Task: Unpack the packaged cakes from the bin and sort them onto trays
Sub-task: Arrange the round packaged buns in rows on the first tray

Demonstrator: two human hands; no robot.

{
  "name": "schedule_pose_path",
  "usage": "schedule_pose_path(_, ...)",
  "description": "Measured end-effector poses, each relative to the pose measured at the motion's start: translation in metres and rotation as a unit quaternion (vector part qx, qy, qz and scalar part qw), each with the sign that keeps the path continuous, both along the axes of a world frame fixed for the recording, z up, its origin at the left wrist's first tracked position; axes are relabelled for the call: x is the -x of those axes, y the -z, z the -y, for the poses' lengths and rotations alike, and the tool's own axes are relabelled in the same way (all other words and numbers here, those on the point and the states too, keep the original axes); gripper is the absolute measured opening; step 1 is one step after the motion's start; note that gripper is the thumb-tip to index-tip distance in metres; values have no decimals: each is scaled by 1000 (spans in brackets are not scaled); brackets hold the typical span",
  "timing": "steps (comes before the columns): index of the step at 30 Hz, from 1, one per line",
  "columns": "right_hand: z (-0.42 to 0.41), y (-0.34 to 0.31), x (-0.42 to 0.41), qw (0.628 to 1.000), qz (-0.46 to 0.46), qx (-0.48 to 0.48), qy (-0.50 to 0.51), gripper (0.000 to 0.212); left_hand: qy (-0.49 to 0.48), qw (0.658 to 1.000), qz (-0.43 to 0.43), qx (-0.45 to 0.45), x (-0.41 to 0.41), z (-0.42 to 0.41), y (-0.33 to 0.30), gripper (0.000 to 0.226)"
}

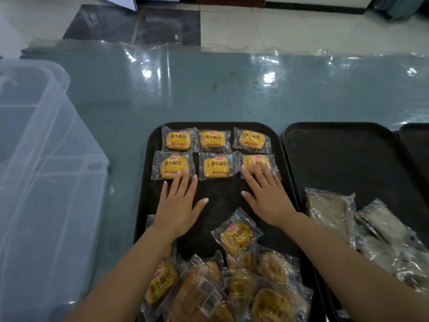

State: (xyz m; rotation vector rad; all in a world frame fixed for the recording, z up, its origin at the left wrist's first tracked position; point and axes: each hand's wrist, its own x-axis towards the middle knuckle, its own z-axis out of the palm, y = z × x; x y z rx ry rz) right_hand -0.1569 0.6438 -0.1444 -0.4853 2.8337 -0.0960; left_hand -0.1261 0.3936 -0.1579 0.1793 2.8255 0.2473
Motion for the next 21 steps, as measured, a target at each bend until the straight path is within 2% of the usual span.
schedule_pose_path(3, -2, -7, -32, 997, 20, 55, -41, 60, 40, 997, 29, -63, -24, -7, -7, 67)
schedule_pose_path(6, -13, -7, -68, 990, 68, 100, -65, 57, 90, 989, 57, -106, -53, -13, -12, 72)
schedule_pose_path(11, -30, -3, -109, 982, 95, 123, -110, 57, 137, 987, 74, -46, -79, -12, -1, 88)
schedule_pose_path(15, -22, -4, -111, 985, 108, 69, -112, 65, 119, 992, 23, -18, -74, -13, -1, 79)
schedule_pose_path(17, -12, -5, -105, 988, 113, 53, -93, 66, 95, 995, -22, 5, -69, -11, -8, 65)
schedule_pose_path(19, 1, -5, -97, 991, 108, 39, -67, 63, 48, 998, -19, 24, -64, -5, -14, 58)
schedule_pose_path(21, 13, -3, -87, 994, 92, 25, -44, 62, 2, 999, 0, 46, -62, 3, -15, 62)
